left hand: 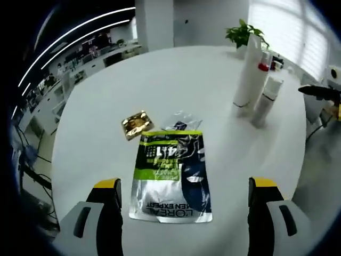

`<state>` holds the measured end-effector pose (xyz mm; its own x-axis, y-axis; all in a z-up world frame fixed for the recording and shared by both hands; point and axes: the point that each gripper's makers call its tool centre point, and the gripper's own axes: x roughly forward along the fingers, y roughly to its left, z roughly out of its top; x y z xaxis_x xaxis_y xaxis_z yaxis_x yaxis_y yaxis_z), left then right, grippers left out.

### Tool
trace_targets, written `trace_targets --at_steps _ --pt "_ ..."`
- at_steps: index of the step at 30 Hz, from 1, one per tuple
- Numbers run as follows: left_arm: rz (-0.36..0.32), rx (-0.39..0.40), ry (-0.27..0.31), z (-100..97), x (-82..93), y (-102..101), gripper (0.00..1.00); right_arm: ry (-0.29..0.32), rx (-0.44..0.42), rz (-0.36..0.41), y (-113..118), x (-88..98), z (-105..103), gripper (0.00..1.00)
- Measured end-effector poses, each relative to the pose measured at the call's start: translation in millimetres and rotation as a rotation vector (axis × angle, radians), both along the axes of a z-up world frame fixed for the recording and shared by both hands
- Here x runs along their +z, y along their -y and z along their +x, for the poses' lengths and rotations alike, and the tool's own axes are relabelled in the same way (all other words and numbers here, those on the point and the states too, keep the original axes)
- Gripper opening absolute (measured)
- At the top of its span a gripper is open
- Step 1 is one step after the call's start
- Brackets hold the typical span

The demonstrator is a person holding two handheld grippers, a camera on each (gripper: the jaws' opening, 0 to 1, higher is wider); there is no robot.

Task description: Arrange the skincare products in the storage area until every visible bottle or jar stands upright without overlapping.

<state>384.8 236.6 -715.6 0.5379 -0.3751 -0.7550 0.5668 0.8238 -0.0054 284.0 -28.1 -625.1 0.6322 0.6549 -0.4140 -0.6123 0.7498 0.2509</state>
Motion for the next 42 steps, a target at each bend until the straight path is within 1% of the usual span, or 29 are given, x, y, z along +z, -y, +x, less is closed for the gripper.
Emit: trace_targets --at_steps 3,7,17,19,24,29,30,31,32,39,40,42 --pt "0.018 -0.006 -0.028 5.7 -9.1 -1 0.97 -0.009 -0.001 -0.002 0 -2.8 1 0.97" --pt "0.034 -0.015 -0.048 10.8 -17.5 -1 0.97 -0.015 -0.006 -0.001 1 -4.4 3 0.97" --pt "0.049 -0.023 -0.082 24.7 -27.0 1 0.97 -0.027 -0.014 0.001 2 -7.3 5 0.97" --pt "0.057 -0.026 -0.090 30.9 -29.6 -1 0.97 -0.027 -0.015 0.002 2 -7.5 6 0.97" --pt "0.076 -0.040 -0.103 30.7 -33.6 2 0.97 -0.030 -0.021 0.004 3 -8.3 7 0.96" --pt "0.086 -0.034 -0.126 29.7 -41.5 1 0.97 -0.031 -0.027 0.004 5 -9.1 7 0.96" --pt "0.093 -0.032 -0.136 29.0 -45.9 0 0.97 -0.031 -0.028 0.004 5 -9.2 8 0.96" --pt "0.085 -0.032 -0.118 31.8 -44.3 0 0.97 -0.032 -0.029 0.004 5 -9.4 8 0.96" --pt "0.087 -0.029 -0.127 29.9 -44.1 0 0.97 -0.032 -0.029 0.004 5 -9.4 8 0.96" --pt "0.088 -0.030 -0.127 29.4 -42.7 1 0.96 -0.033 -0.028 0.003 5 -9.8 8 0.96" --pt "0.086 -0.027 -0.125 29.7 -42.2 1 0.95 -0.033 -0.027 0.004 4 -9.6 8 0.96" --pt "0.082 -0.020 -0.121 30.4 -40.9 0 0.89 -0.033 -0.026 0.003 4 -9.7 8 0.96"
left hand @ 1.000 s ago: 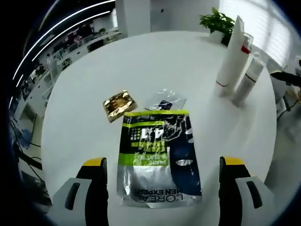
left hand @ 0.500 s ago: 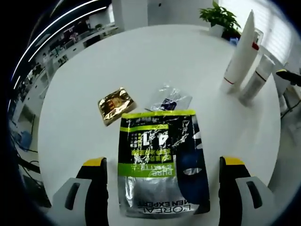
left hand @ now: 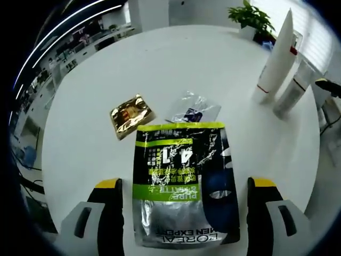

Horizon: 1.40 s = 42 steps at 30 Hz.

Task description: Arrange the skincare products in the storage area until every visible bottle or jar stands upright without overlapping.

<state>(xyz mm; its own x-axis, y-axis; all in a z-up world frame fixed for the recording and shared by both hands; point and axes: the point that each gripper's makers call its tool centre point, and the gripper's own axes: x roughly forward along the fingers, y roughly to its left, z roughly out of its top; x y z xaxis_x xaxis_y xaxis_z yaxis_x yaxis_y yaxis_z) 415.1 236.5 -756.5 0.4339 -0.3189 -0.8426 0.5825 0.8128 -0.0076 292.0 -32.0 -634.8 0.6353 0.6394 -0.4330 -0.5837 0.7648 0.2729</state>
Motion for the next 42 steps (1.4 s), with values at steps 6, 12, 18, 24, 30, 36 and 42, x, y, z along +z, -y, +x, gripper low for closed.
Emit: trace_targets --at_steps 6,12,18,24,30,36,42 --pt "-0.012 0.019 0.017 0.0 6.7 -2 0.70 -0.001 0.003 -0.001 -1 0.3 -1 0.96" --pt "-0.030 0.025 0.031 -2.4 11.7 1 0.44 0.004 0.003 -0.002 -1 2.0 -2 0.96" --pt "-0.025 0.016 0.044 -6.2 12.4 5 0.29 0.010 0.003 -0.003 -2 4.9 -3 0.96" --pt "-0.034 0.036 0.044 -15.2 14.3 5 0.23 0.020 0.005 -0.009 0 9.4 -6 0.95" --pt "-0.060 0.040 0.060 -26.1 23.7 5 0.21 0.027 0.008 -0.006 -1 12.1 -9 0.95" --pt "-0.089 0.014 0.096 -39.1 39.3 15 0.19 0.033 0.026 0.000 -8 15.0 -13 0.95" --pt "-0.130 -0.034 0.142 -53.3 57.5 31 0.19 0.043 0.057 0.007 -17 20.3 -18 0.93"
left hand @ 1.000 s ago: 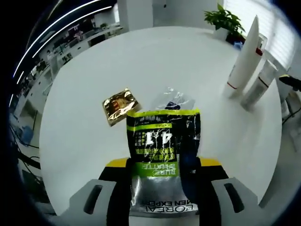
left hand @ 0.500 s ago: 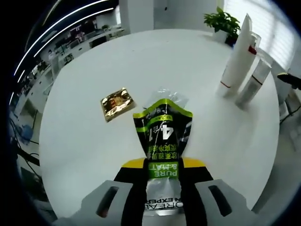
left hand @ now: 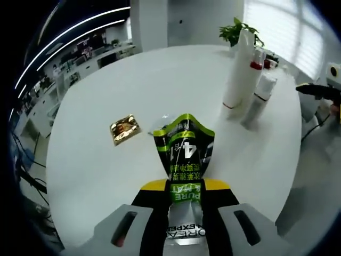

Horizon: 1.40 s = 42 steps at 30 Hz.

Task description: Arrange the skincare products in the storage area until every visible bottle or jar stands upright without overlapping.

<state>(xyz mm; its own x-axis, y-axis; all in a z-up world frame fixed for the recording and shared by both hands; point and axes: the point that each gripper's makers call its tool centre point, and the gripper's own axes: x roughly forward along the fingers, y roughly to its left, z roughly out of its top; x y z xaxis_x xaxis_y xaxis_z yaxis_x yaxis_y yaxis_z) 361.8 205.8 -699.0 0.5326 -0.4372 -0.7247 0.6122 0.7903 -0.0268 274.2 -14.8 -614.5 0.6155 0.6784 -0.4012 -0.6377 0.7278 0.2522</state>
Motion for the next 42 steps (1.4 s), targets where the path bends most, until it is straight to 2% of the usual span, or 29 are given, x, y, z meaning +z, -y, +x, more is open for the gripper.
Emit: trace_targets --at_steps 5,10,15,22,28,30,35,42 --pt "-0.038 -0.067 0.063 -13.2 24.3 20 0.19 0.007 0.024 0.007 -7 4.3 -3 0.91" --pt "-0.058 -0.114 0.103 -25.7 42.2 36 0.19 0.012 0.054 0.028 -15 9.9 -7 0.86" --pt "-0.082 -0.155 0.129 -37.6 55.1 50 0.19 0.022 0.084 0.046 -24 16.4 -11 0.81" --pt "-0.148 -0.251 0.158 -69.2 71.1 84 0.19 0.032 0.119 0.081 -33 25.6 -16 0.73" --pt "-0.190 -0.331 0.173 -93.7 81.1 111 0.19 0.027 0.152 0.104 -38 32.4 -19 0.63" --pt "-0.207 -0.363 0.182 -99.9 86.9 119 0.19 -0.008 0.169 0.125 -42 33.3 -22 0.59" --pt "-0.213 -0.431 0.203 -110.8 96.6 131 0.19 0.011 0.201 0.136 -48 38.8 -21 0.47" --pt "-0.228 -0.515 0.213 -123.7 107.9 143 0.19 -0.018 0.248 0.189 -56 45.9 -25 0.25"
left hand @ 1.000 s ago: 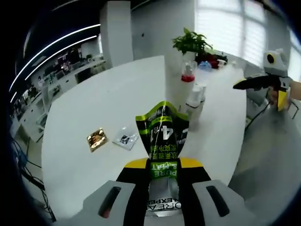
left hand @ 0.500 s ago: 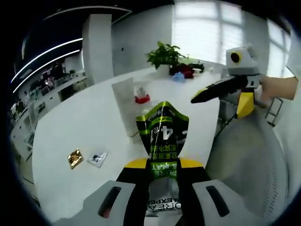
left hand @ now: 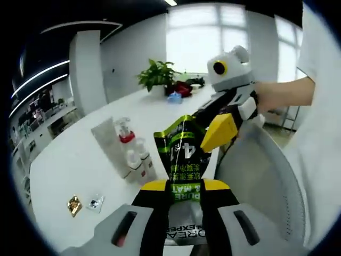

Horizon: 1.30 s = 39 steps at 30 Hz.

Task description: Arrange the skincare products in the storage area until every visible bottle or jar stands upright without overlapping.

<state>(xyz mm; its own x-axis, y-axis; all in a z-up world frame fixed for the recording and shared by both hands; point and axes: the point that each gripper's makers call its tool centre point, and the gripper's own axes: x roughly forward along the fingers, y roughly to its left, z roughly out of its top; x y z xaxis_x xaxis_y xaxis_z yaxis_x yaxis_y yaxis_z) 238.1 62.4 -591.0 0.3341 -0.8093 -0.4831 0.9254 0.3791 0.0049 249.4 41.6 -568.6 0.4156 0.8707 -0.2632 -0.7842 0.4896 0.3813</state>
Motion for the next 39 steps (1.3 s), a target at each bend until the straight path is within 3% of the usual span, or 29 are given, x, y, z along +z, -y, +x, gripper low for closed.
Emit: trace_targets --at_steps 4,5,6,7,15,19,26,31,36,39 --pt "0.004 -0.012 0.001 1.0 0.7 -1 0.19 -0.007 0.033 0.030 -4 4.5 -7 0.14" --pt "0.006 -0.017 0.005 1.0 0.9 -1 0.20 -0.002 0.039 0.040 -3 6.5 -9 0.08" --pt "0.003 -0.023 0.005 0.7 1.7 -1 0.20 -0.008 0.071 0.082 -6 12.5 -15 0.04" --pt "-0.004 -0.031 0.006 0.1 3.4 -1 0.20 -0.028 0.068 0.093 -6 12.9 -16 0.03" --pt "-0.006 -0.066 0.015 -3.2 6.4 4 0.29 -0.006 0.062 0.105 -3 15.4 -19 0.01" --pt "-0.055 -0.024 -0.009 1.8 12.6 9 0.38 -0.006 0.038 0.103 2 13.8 -18 0.01" --pt "-0.141 0.087 -0.049 12.1 17.7 7 0.44 -0.017 -0.011 0.116 16 12.2 -16 0.01" --pt "-0.230 0.189 -0.108 18.7 22.7 2 0.49 -0.023 -0.058 0.161 29 16.6 -15 0.01" --pt "-0.271 0.259 -0.138 23.6 21.4 -8 0.56 -0.022 -0.089 0.197 38 22.9 -13 0.01" --pt "-0.324 0.308 -0.203 23.6 20.6 -12 0.60 -0.012 -0.096 0.228 42 30.2 -13 0.01"
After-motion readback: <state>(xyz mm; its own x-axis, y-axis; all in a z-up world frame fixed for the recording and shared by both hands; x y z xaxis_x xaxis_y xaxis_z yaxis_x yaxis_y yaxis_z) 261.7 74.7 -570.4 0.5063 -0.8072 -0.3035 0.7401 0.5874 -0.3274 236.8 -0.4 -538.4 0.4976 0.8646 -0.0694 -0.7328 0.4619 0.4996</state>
